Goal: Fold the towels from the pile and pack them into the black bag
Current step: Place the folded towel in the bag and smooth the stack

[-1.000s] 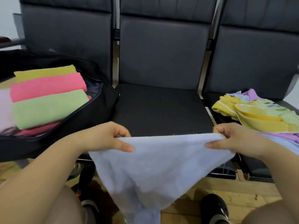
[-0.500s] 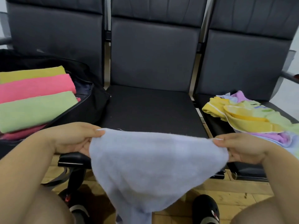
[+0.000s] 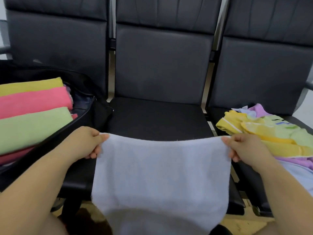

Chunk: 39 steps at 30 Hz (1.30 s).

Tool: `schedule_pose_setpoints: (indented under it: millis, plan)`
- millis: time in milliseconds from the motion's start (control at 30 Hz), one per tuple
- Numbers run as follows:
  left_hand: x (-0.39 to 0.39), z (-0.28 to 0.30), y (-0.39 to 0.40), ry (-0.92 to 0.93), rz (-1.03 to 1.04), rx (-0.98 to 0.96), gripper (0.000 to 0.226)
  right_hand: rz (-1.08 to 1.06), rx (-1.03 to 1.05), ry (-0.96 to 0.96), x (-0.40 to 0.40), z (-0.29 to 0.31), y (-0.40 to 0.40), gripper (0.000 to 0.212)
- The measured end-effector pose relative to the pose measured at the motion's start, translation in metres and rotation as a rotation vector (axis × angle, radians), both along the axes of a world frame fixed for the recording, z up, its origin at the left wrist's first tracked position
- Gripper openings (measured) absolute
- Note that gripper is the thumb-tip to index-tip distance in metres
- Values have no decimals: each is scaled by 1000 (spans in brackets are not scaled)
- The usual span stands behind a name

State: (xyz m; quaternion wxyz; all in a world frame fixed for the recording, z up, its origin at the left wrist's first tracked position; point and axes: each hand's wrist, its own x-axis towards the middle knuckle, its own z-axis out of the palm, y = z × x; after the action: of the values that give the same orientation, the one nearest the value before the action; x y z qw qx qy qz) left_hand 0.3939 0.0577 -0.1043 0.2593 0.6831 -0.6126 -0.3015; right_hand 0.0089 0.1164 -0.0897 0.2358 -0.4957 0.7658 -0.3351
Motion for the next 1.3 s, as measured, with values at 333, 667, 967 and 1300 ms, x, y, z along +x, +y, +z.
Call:
schedule_pose_setpoints:
  millis: [333,667,967,1300]
  plan:
    - [-74,-68,-25,-204,-198,-217,89,78,-30,216,48,-72,-60,63]
    - [-85,-91,-98,-653,-270,-17,90,251,218,656,28,-106,-122,71]
    - [-105,-96,-170,-641,-234,-57,85,224,244,691,14,-105,-195,71]
    - [-116,-104,-235,-533,-132,-352,64,89,-107,713,6,-108,-255,53]
